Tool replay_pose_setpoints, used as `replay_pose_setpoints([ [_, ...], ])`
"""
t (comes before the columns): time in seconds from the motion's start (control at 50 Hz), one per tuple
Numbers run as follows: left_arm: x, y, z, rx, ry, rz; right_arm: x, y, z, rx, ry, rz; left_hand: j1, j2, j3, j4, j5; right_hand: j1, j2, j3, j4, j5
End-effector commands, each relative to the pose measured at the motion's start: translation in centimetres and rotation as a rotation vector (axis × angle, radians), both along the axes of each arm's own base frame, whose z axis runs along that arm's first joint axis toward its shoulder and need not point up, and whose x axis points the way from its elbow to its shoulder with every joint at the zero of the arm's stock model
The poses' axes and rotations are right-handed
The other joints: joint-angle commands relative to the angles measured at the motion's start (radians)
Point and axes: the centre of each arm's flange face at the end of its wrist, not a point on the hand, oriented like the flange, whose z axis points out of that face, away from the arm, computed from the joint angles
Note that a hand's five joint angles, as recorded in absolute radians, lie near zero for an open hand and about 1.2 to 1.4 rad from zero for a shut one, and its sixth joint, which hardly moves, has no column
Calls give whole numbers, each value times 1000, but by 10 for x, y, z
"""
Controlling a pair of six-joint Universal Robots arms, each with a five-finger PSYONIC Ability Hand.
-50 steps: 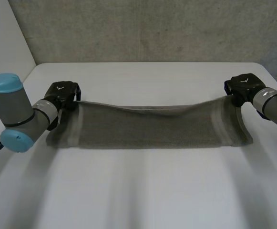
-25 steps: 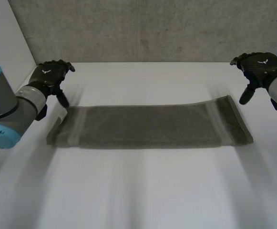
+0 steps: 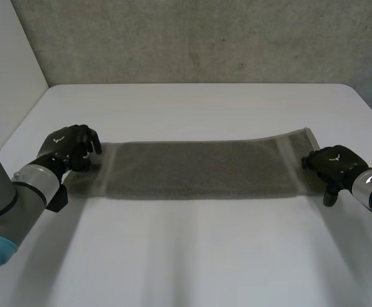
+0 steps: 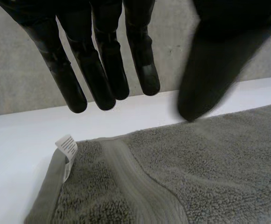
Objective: Fold the towel.
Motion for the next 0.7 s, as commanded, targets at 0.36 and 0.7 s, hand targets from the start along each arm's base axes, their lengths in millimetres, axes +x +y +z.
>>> replay_pose_setpoints([
  [0.36,7,6,-7,34,-17,51,-8,-16,-16,-79,-7,-26,169,161,166,162,170,285,283,275,271,261],
  [0.7,8,6,-8,36,-17,59,-8,-16,-21,-69,-5,-27,450,442,448,443,452,370,368,361,356,346],
])
